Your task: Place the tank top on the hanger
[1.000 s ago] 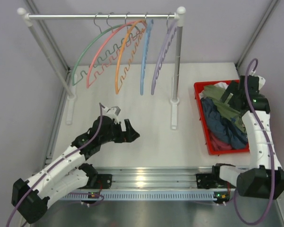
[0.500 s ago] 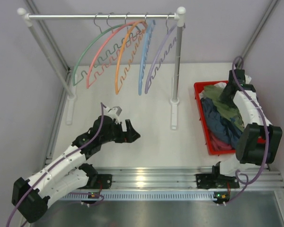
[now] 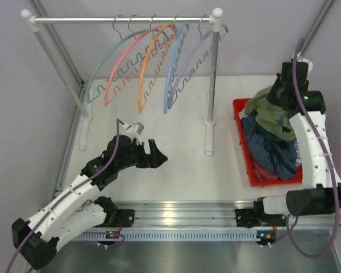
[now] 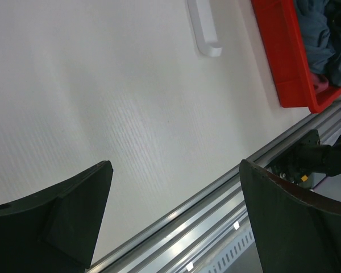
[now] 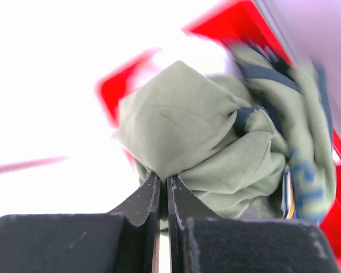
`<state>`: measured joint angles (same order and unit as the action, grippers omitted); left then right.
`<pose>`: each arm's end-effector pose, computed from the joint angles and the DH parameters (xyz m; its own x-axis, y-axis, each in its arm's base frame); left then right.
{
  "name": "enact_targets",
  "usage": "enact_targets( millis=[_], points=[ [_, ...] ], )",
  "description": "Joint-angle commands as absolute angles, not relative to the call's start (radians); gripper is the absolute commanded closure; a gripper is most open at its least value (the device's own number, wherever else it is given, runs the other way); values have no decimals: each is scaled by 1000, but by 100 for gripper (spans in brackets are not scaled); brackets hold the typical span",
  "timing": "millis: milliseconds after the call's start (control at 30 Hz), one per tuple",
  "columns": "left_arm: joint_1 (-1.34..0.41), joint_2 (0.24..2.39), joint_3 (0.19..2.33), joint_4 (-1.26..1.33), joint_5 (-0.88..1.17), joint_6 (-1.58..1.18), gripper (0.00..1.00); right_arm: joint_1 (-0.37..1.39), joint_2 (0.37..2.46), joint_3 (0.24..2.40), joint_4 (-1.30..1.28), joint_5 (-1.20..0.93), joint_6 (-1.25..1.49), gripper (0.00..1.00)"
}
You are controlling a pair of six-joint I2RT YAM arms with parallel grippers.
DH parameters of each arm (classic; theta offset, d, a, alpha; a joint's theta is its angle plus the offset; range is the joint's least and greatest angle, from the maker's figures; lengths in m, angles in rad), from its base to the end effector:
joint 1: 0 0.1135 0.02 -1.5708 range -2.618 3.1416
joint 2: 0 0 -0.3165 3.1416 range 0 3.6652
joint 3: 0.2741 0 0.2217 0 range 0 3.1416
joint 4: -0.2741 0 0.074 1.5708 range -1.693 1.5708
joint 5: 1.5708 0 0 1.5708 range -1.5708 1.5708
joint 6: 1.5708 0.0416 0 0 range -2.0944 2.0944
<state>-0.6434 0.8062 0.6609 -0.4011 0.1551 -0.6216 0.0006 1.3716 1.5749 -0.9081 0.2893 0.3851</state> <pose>0.0914 -0.0766 0.3106 -0.7446 -0.1608 -0.6478 0.3256 0.7598 -0.5628 0.2410 -0.0117 0.4518 -0.5190 0.3597 -0.7754 0.4443 0.8885 0.1149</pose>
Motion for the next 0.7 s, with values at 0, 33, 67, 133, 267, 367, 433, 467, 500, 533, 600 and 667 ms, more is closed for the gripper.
enact_targets(
  millis=[0,33,67,133,267,367,433,467,500,533,600,667],
  points=[
    [-647,770,744,-437,129,-595,2,167,1256,1759,-1038,330,371,100],
    [-647,766,765,-442,127,-594,2,193,1249,1807,-1055,342,379,100],
    [-647,761,776,-451,126,-592,1,221,1241,1825,-1066,342,383,100],
    [-647,750,811,-477,111,-589,2,293,1227,1862,-1115,344,397,100],
    [-647,730,862,-515,89,-587,1,420,1193,1861,-1161,362,417,100],
    [-647,715,894,-541,68,-603,2,578,1175,1794,-1180,396,452,100],
    [-647,698,907,-552,58,-612,2,661,1160,1659,-1125,403,506,100],
    [-647,692,908,-552,42,-617,2,705,1155,1613,-1100,414,531,100],
    [-647,686,910,-555,32,-627,2,789,1151,1570,-1076,422,557,100],
    [-647,678,908,-557,25,-632,2,831,1152,1480,-1045,419,605,100],
    [-647,676,910,-580,-27,-649,2,940,1167,1399,-939,407,650,100],
    [-647,681,902,-594,-54,-658,2,1006,1195,1290,-859,396,702,100]
  ],
)
